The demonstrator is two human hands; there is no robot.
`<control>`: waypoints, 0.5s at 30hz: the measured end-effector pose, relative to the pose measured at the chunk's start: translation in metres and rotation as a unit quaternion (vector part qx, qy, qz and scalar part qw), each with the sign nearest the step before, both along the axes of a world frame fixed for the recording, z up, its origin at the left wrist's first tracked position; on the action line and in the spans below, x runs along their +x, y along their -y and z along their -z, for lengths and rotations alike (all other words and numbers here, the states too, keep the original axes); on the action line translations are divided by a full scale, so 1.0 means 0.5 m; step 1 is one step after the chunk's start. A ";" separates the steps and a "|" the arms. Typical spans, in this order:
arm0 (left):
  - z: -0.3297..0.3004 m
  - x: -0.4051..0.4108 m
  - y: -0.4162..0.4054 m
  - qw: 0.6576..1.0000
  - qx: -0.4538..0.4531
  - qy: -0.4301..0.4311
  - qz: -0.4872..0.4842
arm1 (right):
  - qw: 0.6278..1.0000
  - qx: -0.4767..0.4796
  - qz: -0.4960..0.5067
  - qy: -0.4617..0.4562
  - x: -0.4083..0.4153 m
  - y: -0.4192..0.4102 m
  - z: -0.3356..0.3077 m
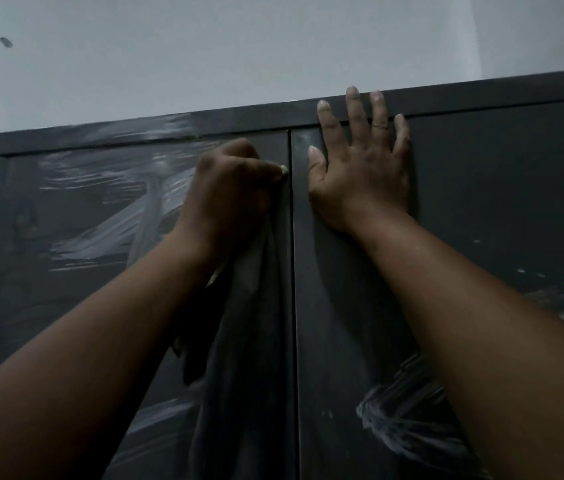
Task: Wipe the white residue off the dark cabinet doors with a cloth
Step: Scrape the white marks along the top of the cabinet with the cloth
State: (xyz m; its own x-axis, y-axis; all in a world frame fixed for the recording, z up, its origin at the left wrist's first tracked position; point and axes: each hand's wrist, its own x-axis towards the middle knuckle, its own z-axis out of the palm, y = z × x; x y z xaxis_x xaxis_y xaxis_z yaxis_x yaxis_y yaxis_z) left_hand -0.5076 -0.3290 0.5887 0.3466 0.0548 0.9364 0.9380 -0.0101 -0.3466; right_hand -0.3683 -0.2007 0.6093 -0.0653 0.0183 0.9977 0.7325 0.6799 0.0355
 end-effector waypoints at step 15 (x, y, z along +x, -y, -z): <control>-0.006 -0.035 0.013 0.991 0.069 0.114 0.013 | 0.999 0.005 0.019 0.027 -0.004 0.003 0.024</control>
